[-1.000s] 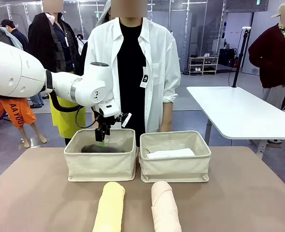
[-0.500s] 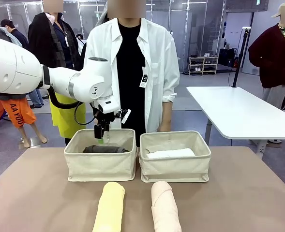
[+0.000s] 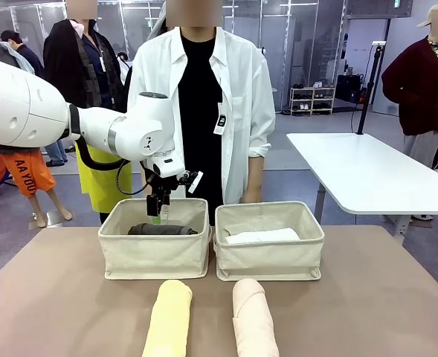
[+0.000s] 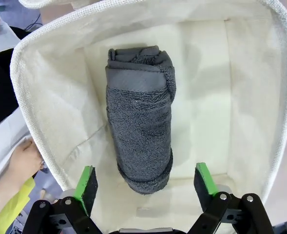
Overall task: Divide the towels into two baskets.
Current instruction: Pick up one hotel-folded towel from the bottom of the table and place it in the Fabric basket indicated by the person.
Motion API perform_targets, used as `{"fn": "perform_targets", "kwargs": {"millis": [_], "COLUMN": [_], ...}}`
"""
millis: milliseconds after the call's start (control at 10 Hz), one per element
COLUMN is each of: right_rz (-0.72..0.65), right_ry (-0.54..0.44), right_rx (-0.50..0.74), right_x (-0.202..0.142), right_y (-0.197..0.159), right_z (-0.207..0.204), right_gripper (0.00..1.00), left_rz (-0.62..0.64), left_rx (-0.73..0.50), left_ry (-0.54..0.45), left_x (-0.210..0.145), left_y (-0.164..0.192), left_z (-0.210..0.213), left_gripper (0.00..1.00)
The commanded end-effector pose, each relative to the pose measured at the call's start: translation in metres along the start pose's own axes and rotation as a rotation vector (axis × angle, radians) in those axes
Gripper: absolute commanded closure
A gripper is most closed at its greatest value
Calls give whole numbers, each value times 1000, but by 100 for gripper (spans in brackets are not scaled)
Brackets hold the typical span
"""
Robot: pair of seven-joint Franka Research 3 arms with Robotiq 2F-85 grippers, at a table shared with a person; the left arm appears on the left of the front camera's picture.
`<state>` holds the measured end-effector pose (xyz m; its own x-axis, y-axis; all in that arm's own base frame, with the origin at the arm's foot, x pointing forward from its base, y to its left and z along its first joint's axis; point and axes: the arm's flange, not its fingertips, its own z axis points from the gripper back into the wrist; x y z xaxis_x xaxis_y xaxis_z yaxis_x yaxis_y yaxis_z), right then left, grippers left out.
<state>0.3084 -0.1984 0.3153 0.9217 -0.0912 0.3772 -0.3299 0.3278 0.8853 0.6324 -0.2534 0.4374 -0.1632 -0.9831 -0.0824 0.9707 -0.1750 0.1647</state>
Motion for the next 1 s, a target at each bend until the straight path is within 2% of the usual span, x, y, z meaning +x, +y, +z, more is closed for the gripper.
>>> {"fn": "perform_targets", "kwargs": {"millis": [0,200,300,500,700,900], "right_rz": [-1,-1,-1,-1,-1,-1], "right_ry": [-2,-2,-2,-2,-2,-2], "right_rx": [-10,-10,-10,-10,-10,-10], "right_x": [-1,-1,-1,-1,-1,-1], "right_y": [3,3,3,3,3,3], "right_z": [0,0,0,0,0,0], "right_gripper": [0,0,0,0,0,0], "left_rz": [-6,0,77,100,163,322], "left_rx": [16,0,-76,-235,-405,-527], "left_ry": [2,0,-126,-272,-332,-570], "left_x": [-4,0,-23,-54,-90,-148], "left_y": [2,0,-2,-28,-57,-98], "left_z": [1,0,26,69,82,84], "left_gripper": [0,0,0,0,0,0]}}
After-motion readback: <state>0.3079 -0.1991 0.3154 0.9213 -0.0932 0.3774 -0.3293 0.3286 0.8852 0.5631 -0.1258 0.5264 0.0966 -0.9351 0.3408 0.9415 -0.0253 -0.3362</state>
